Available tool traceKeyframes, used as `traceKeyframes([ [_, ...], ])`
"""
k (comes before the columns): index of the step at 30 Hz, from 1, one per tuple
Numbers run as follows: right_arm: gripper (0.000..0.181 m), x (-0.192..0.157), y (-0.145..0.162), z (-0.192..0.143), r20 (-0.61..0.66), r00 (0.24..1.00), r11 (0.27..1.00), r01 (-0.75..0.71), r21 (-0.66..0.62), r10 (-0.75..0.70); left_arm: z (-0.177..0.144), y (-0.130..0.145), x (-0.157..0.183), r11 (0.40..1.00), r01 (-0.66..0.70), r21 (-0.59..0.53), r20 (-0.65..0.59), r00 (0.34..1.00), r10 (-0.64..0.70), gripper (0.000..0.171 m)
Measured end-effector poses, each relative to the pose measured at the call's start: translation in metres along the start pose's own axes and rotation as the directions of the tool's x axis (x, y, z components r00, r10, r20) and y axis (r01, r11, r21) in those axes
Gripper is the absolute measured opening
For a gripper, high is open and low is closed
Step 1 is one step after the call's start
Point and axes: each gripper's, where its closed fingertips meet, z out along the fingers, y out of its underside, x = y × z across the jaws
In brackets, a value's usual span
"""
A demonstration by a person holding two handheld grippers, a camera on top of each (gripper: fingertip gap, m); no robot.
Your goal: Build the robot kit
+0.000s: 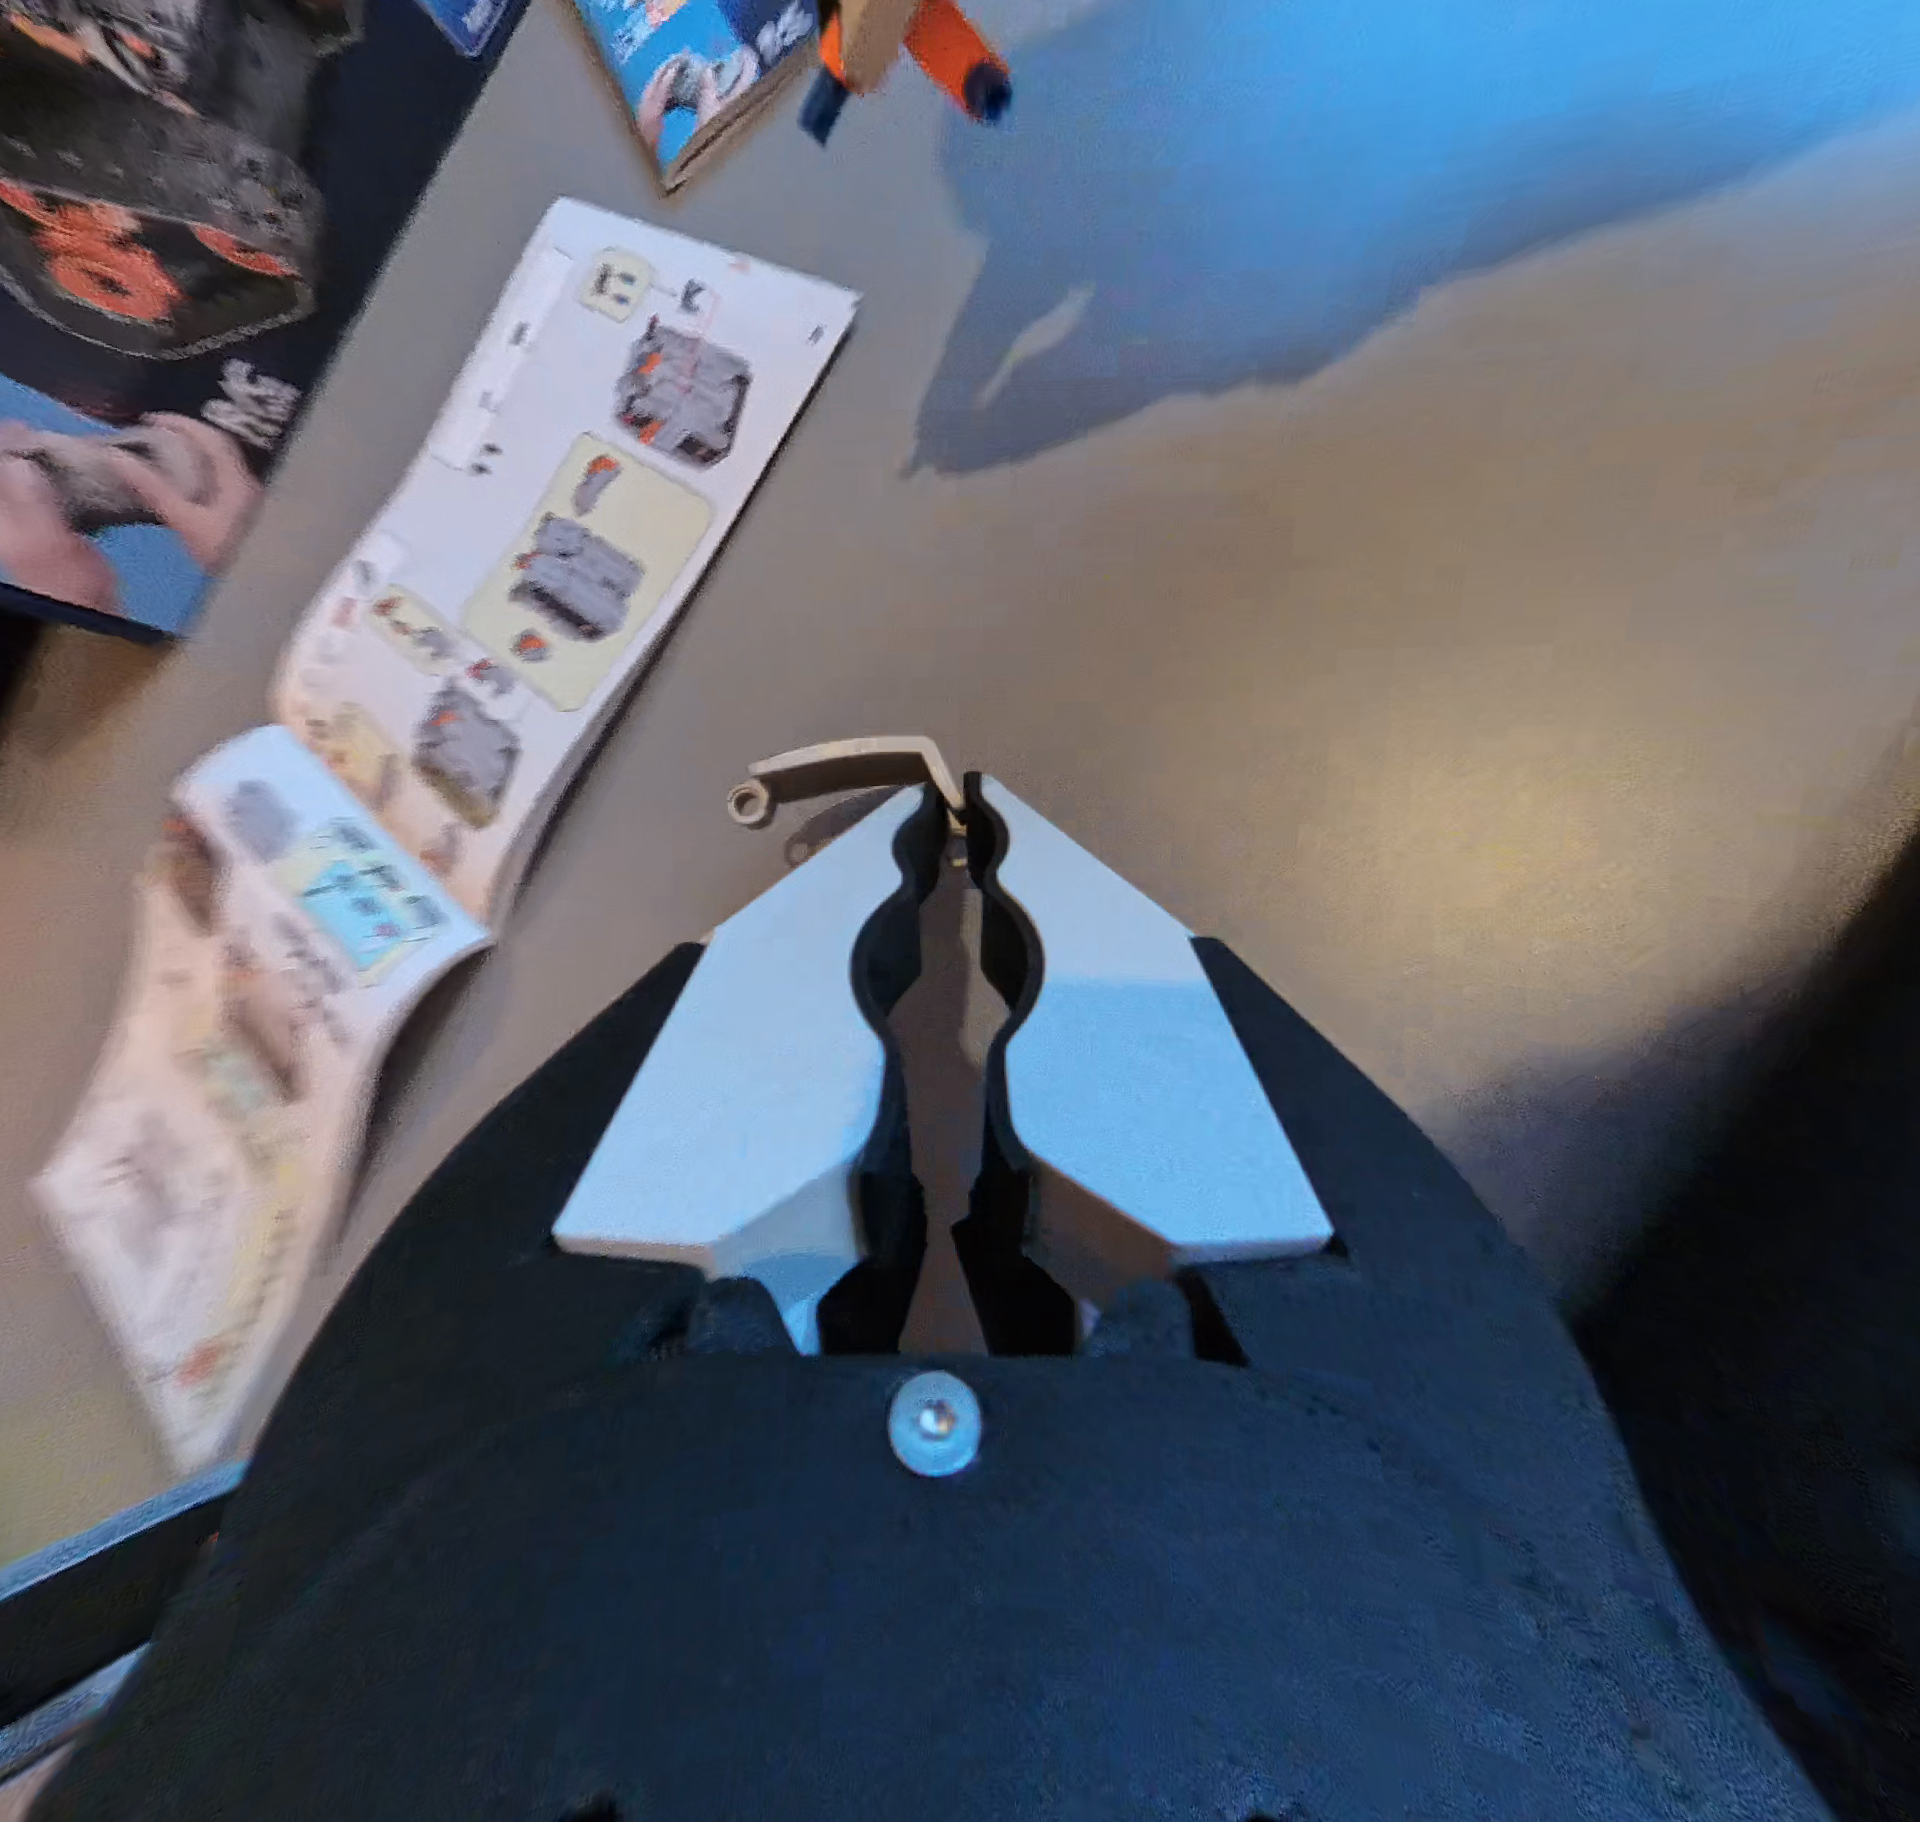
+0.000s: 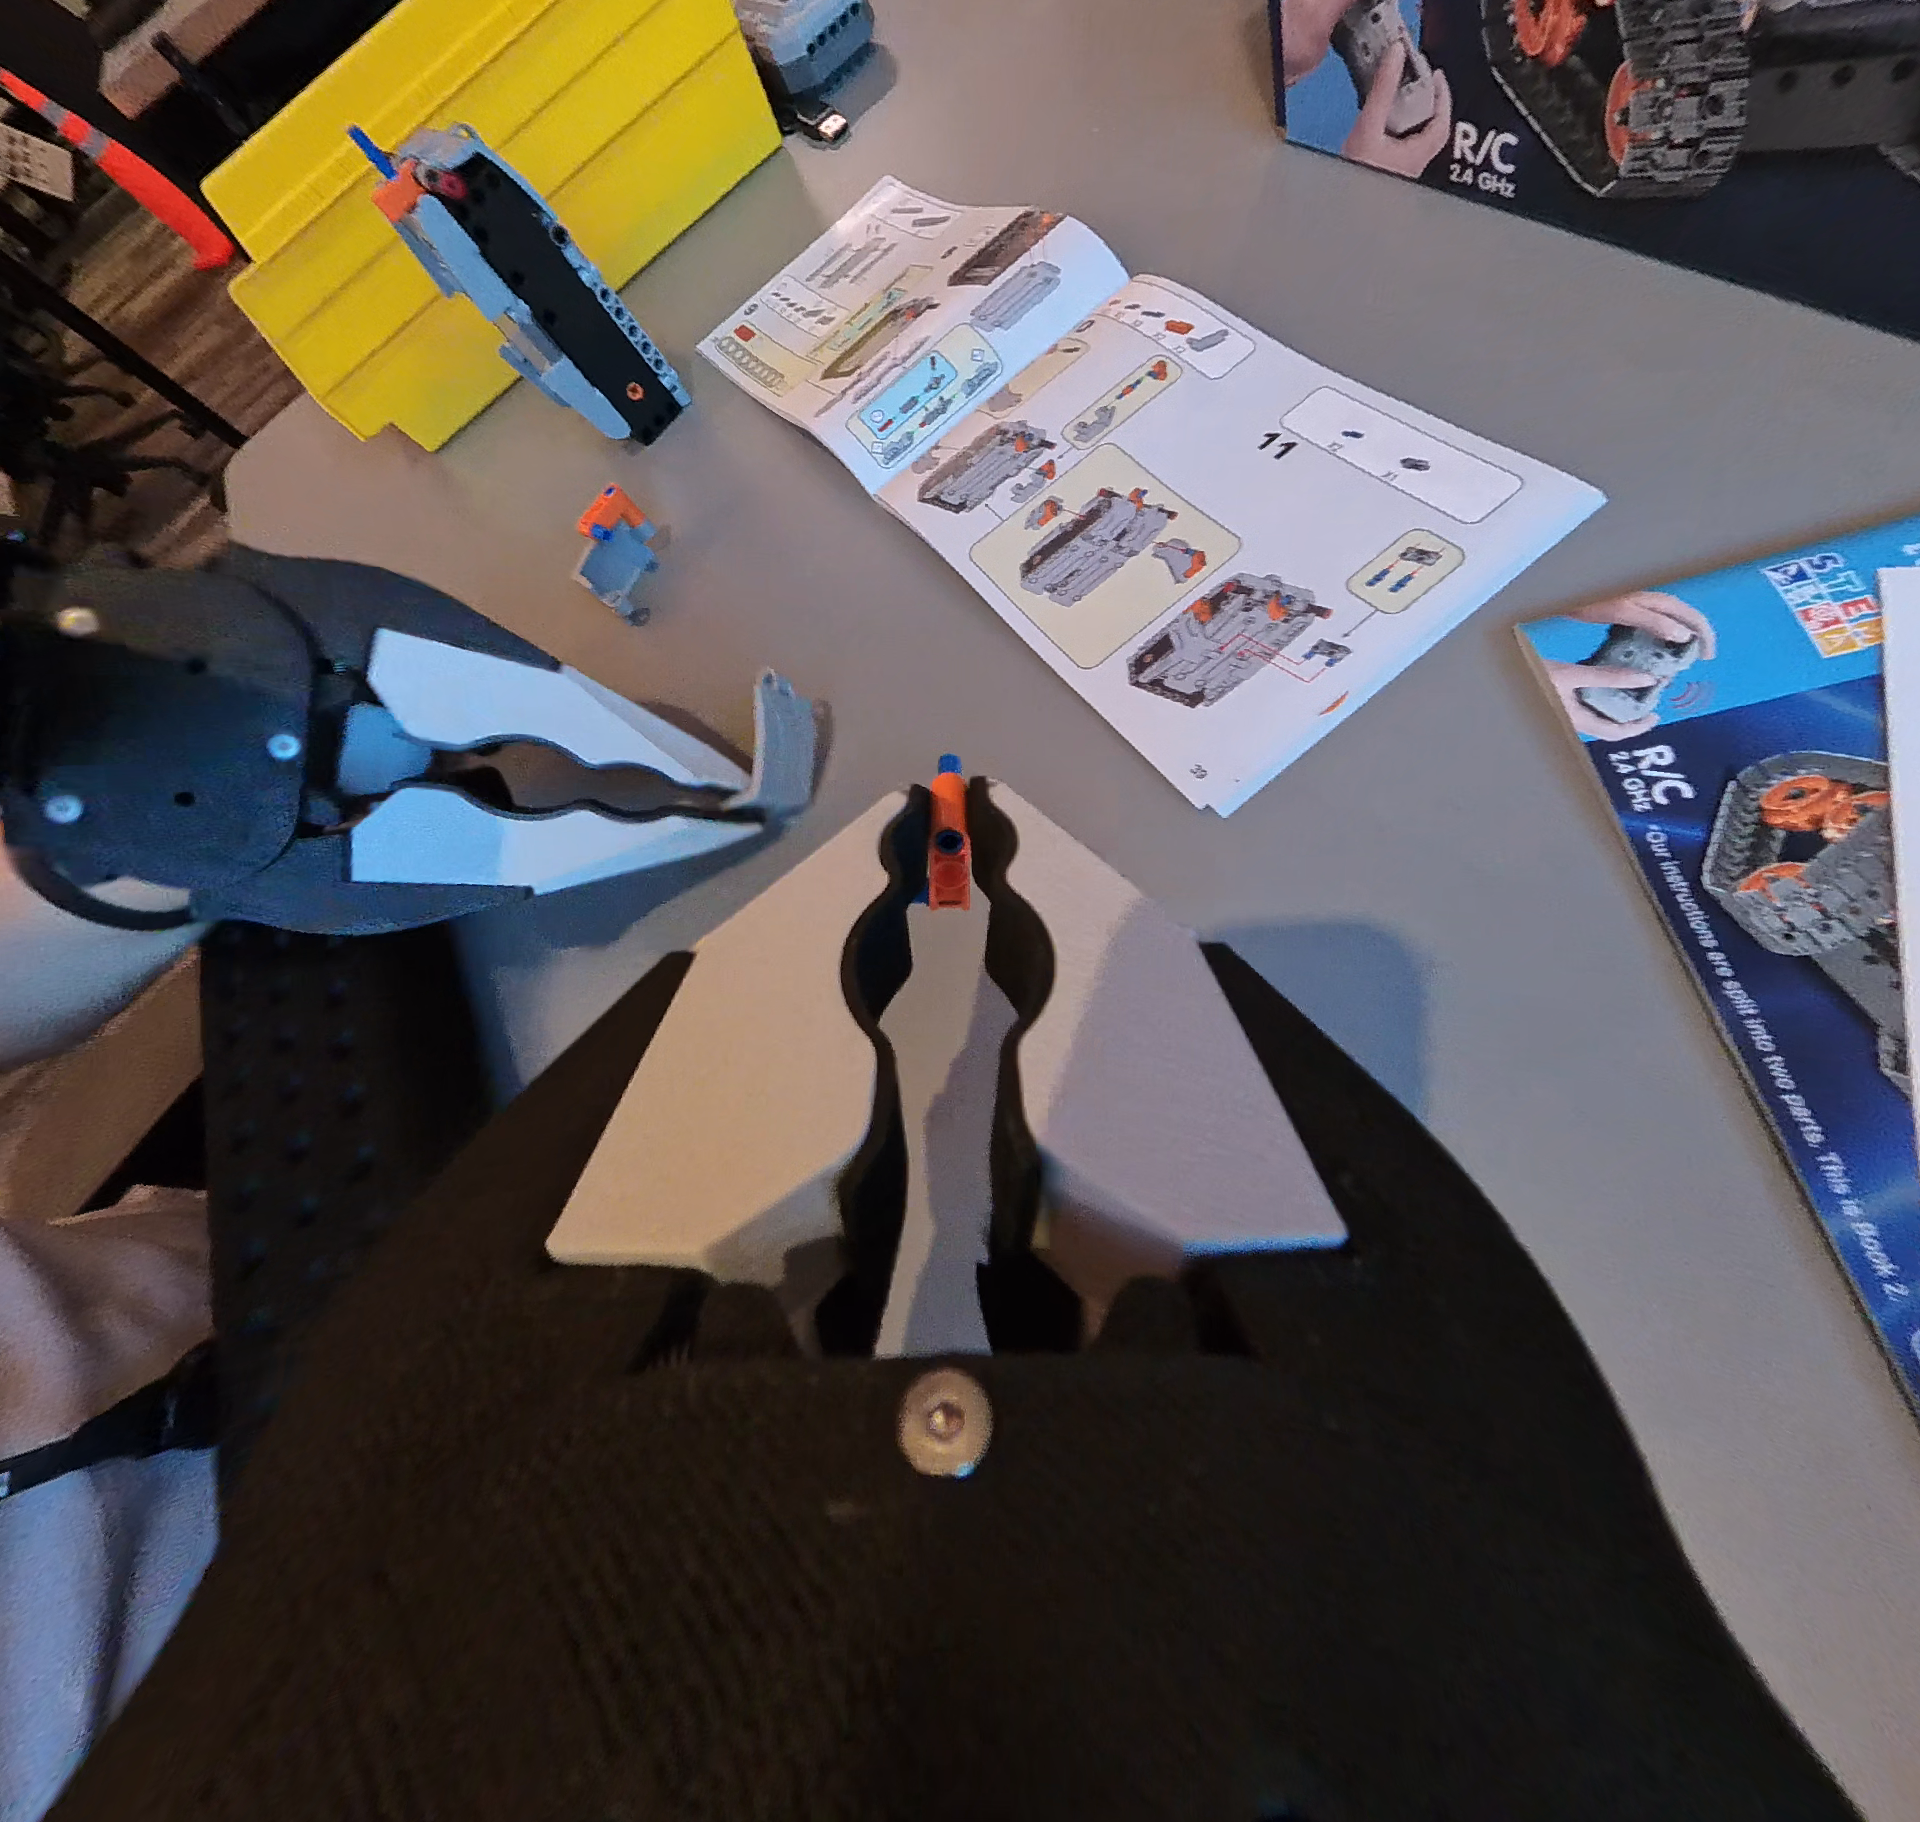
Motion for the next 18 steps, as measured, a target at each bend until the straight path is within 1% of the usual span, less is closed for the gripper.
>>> traceKeyframes([
  [2,0.007,0.003,0.002,0.002,-0.025,0.999,1.0,0.019,-0.013,-0.019,0.002,0.007,-0.008,0.987,-0.147,-0.066,0.098,0.983,0.153,0.002],
  [3,0.007,0.003,0.004,0.004,-0.028,0.999,0.999,0.025,-0.02,-0.026,0.003,0.008,-0.01,0.974,-0.207,-0.094,0.125,0.968,0.217,0.002],
  [7,0.007,0.002,0.008,0.01,-0.032,0.998,0.998,0.046,-0.042,-0.047,0.007,0.011,-0.013,0.901,-0.393,-0.185,0.146,0.895,0.42,0.002],
  [11,0.007,0.002,0.01,0.011,-0.036,0.998,0.997,0.059,-0.05,-0.061,0.008,0.017,-0.017,0.782,-0.554,-0.284,0.122,0.788,0.603,0.003],
  [14,0.007,0.001,0.008,0.009,-0.034,0.997,0.997,0.062,-0.039,-0.063,0.008,0.019,-0.017,0.688,-0.639,-0.343,0.094,0.706,0.702,0.003],
  [18,0.007,0.001,0.005,0.006,-0.032,0.997,0.998,0.062,-0.026,-0.063,0.007,0.02,-0.017,0.542,-0.728,-0.42,0.062,0.573,0.817,0.002],
])
